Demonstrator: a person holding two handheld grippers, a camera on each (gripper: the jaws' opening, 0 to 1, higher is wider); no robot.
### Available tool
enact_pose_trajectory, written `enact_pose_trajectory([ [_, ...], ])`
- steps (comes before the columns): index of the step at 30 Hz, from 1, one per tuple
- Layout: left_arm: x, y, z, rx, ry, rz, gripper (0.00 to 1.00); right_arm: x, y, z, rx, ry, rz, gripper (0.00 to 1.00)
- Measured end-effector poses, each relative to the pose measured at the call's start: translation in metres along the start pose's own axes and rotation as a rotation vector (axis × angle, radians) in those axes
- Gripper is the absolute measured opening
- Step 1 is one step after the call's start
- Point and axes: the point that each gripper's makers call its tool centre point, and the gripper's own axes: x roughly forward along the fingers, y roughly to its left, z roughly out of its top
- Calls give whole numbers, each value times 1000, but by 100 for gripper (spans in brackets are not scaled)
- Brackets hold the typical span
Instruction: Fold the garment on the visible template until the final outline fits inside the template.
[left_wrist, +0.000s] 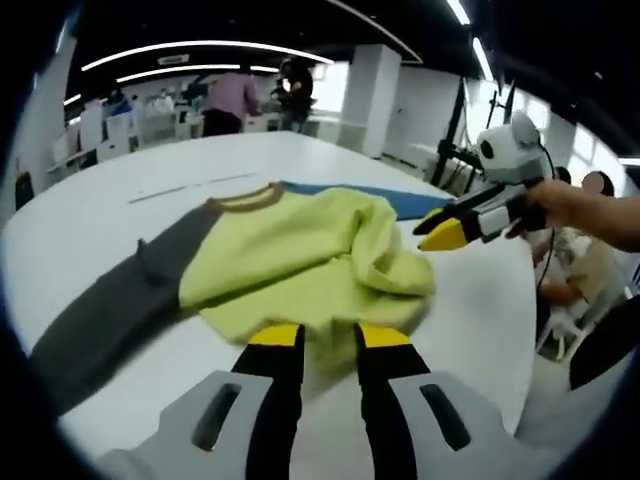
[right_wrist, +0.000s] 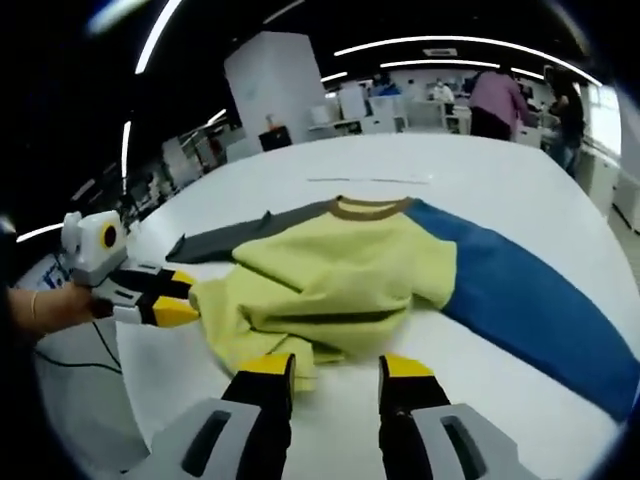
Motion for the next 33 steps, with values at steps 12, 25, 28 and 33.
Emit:
enact_pose_trajectory([
  [12, 0, -1, -19, -17, 37, 29, 17, 22, -6, -6, -33, 32, -42, 12],
  [25, -1, -8, -32, -32, 60, 31, 13, 29, -1, -13, -58, 56, -65, 0],
  [28, -2, -7, -32, -30, 53, 36, 9, 30, -2, -12, -70, 48, -81, 0],
  [33, -4, -5, -33, -23, 37, 55, 0, 29, -3, -12, -67, 45, -85, 0],
])
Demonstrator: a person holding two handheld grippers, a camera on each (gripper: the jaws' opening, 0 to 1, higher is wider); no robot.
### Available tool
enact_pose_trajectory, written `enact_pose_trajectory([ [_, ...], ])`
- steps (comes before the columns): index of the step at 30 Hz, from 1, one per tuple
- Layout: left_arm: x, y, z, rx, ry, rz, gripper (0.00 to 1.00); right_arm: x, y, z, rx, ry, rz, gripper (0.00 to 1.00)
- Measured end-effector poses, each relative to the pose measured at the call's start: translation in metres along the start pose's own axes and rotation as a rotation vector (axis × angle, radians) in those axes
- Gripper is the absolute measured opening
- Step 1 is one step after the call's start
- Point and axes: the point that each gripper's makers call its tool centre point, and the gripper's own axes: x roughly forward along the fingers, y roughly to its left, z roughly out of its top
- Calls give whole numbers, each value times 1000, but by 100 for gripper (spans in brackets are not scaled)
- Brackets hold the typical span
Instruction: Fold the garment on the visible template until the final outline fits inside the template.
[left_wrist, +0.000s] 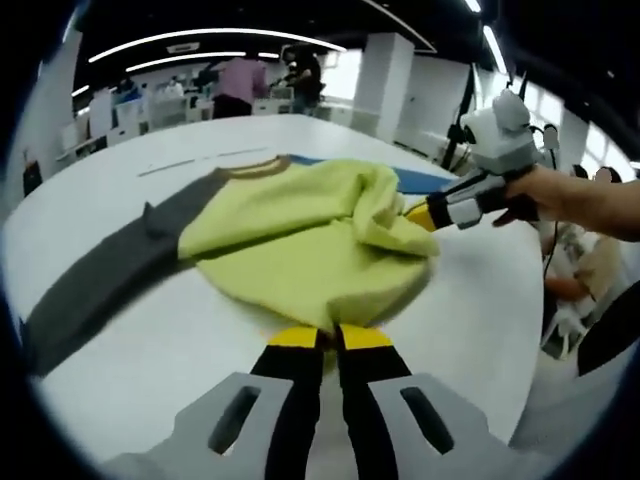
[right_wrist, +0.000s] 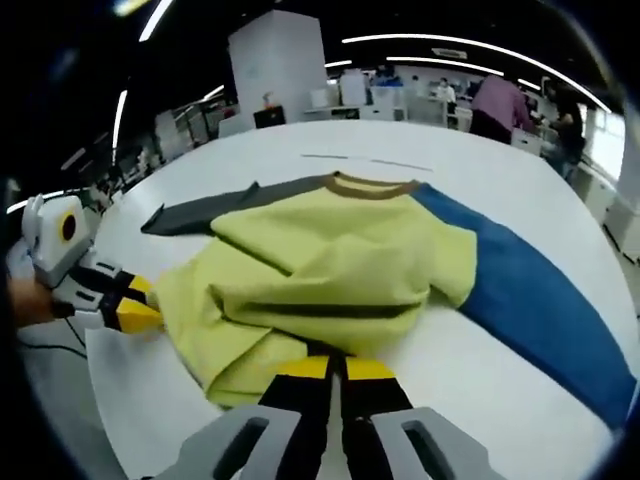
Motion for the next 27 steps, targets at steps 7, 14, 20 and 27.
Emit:
enact_pose_trajectory([
  [7, -12, -3, 12, -2, -27, 4, 0, -17, -3, 7, -5, -31, -8, 0],
  [14, -33, 3, 37, -22, -92, 29, 0, -48, -13, 9, -3, -55, -42, 0],
  [20, -44, 6, 41, -50, -87, 38, 0, -73, -19, 12, -2, -76, -65, 0],
  [27, -60, 11, 40, -127, -83, 58, 0, -103, -26, 18, -4, -112, -107, 0],
])
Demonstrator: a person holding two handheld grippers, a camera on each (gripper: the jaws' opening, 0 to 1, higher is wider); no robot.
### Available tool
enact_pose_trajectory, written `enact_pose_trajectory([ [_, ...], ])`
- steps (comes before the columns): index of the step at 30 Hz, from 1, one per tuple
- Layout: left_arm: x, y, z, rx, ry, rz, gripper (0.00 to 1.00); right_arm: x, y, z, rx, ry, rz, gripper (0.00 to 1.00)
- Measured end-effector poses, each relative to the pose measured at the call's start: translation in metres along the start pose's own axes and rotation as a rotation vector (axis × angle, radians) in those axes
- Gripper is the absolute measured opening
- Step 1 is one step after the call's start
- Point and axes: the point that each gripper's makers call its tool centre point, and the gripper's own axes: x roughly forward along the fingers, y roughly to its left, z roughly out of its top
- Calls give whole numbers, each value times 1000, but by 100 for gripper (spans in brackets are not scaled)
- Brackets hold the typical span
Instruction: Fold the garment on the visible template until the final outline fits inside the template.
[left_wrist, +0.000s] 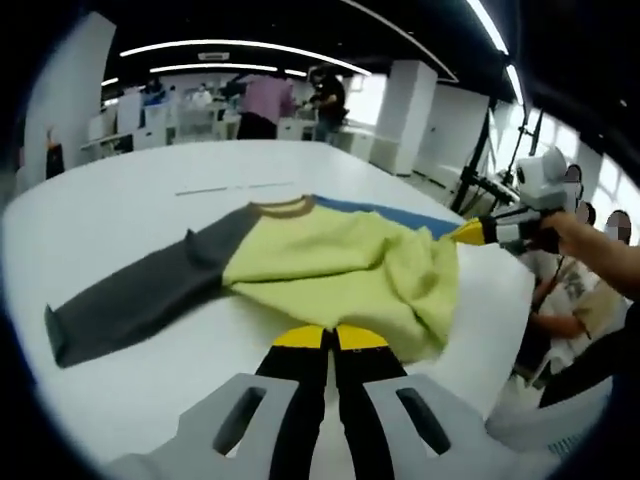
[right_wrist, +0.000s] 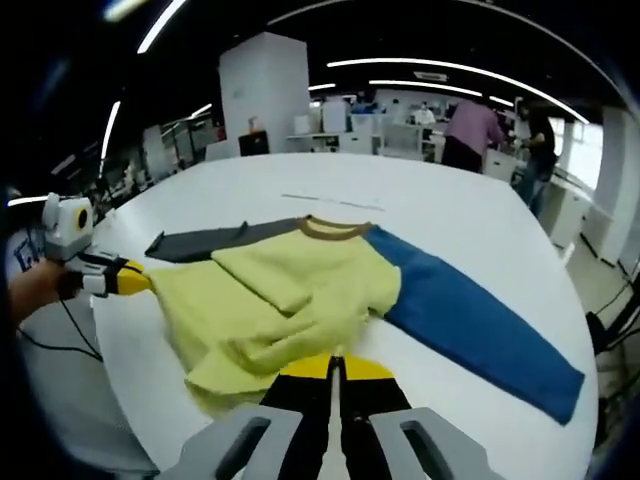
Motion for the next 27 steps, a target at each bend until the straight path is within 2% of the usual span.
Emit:
enact_pose_trajectory([
  [7, -17, 7, -8, -77, 20, 31, 0, -22, -9, -3, 23, 1, -30, 0],
  [12, -25, 10, -14, -89, 41, 48, 0, -32, -11, -8, 29, 13, -38, 0],
  [23, -42, 15, -43, -132, 135, 86, 0, -55, -12, -36, 71, 62, -56, 0],
  [27, -45, 19, -54, -156, 164, 101, 0, -60, -11, -49, 88, 99, -62, 0],
])
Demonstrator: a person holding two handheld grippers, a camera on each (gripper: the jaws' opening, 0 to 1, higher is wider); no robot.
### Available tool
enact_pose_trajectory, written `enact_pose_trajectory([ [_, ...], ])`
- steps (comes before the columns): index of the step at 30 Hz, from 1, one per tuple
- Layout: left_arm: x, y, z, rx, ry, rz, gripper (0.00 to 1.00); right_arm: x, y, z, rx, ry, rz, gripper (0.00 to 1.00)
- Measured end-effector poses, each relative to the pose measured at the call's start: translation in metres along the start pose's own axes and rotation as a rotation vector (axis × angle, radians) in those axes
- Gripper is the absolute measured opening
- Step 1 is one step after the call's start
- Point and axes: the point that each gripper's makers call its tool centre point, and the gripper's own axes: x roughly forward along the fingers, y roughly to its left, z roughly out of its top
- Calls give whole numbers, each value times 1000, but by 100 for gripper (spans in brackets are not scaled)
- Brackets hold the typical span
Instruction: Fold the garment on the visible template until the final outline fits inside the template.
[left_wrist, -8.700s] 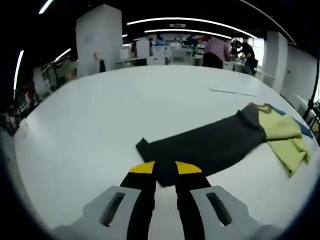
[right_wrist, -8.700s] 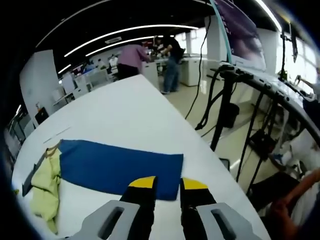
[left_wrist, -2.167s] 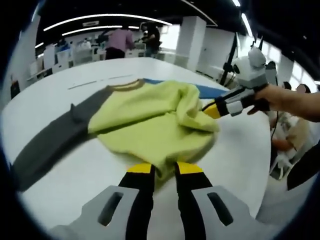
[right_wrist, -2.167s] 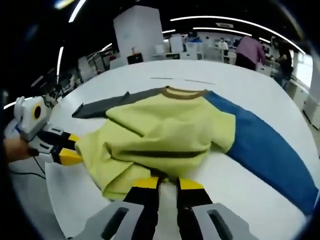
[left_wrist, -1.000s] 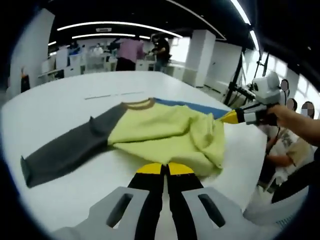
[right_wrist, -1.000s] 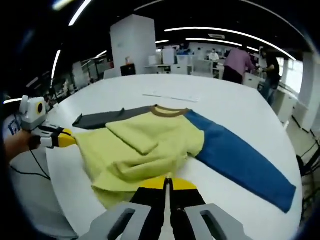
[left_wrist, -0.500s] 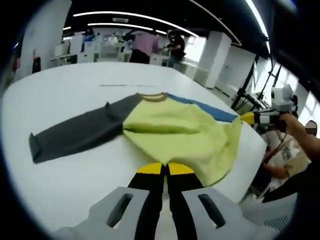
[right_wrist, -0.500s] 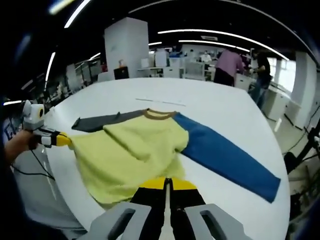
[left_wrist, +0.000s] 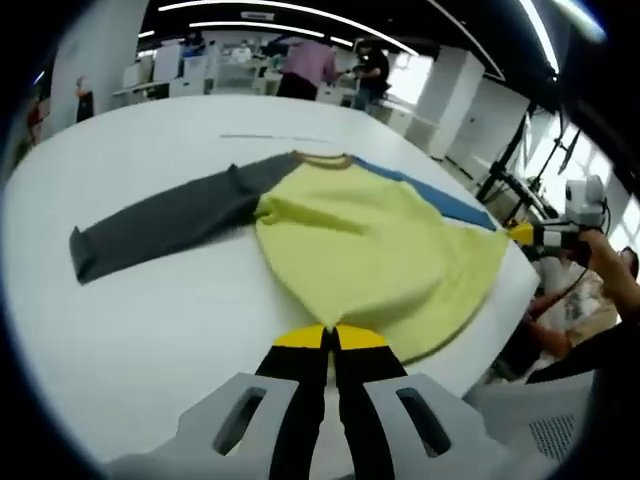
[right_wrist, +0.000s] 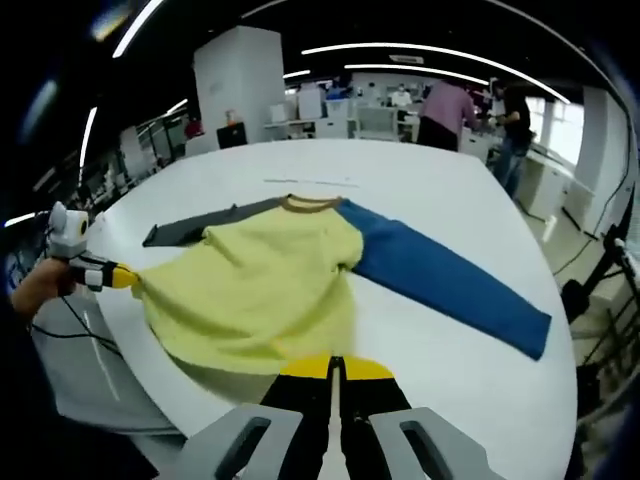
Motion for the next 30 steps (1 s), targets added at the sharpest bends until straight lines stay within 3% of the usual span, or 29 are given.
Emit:
enact_pose_trajectory([
  [12, 4, 17, -35, -13, 113, 50, 0, -1, 0, -44, 16, 107, -4, 0],
  [25, 4, 27, -54, -14, 159, 85, 0, 2, 15, -95, 43, 226, 8, 0],
  [30, 3, 29, -58, -17, 169, 90, 0, 1, 15, -106, 60, 249, 9, 0],
])
